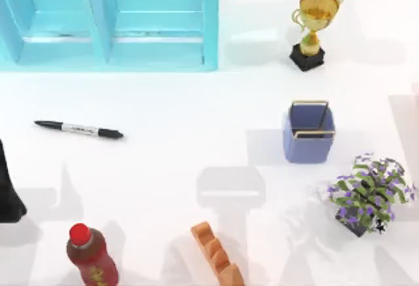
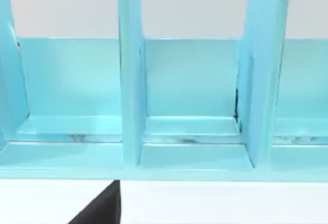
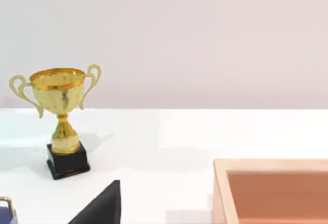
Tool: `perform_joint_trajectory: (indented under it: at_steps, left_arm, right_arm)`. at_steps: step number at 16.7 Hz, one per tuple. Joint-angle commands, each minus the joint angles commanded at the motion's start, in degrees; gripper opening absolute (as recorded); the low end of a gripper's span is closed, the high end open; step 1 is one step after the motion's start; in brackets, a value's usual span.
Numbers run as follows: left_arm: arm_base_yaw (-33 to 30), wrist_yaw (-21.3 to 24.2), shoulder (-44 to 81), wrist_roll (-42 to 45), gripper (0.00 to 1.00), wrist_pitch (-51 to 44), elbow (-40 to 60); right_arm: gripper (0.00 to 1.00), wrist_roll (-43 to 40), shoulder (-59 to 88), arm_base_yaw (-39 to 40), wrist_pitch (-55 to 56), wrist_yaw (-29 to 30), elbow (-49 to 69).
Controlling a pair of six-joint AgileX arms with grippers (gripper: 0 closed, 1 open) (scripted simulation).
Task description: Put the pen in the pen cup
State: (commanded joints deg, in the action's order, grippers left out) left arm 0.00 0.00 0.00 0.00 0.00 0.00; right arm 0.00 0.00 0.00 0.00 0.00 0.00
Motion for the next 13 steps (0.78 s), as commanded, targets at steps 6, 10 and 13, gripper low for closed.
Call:
perform_joint_trajectory:
  at_steps: [6,10,13]
  left_arm:
    - [-1.9,-0.2,6.0,-4.2,1.0,1.5,1.5]
    - [-5.2,-0.6,20.6,-14.6,1.0,7.3,6.5]
    - [-7.5,-0.7,34.6,-26.0,1.0,14.4,11.9]
  right_arm:
    - [1.0,0.0,0.0,0.0,0.0,0.0,0.0]
    - [1.0,0.0,0.0,0.0,0.0,0.0,0.0]
    - [1.0,0.0,0.0,0.0,0.0,0.0,0.0]
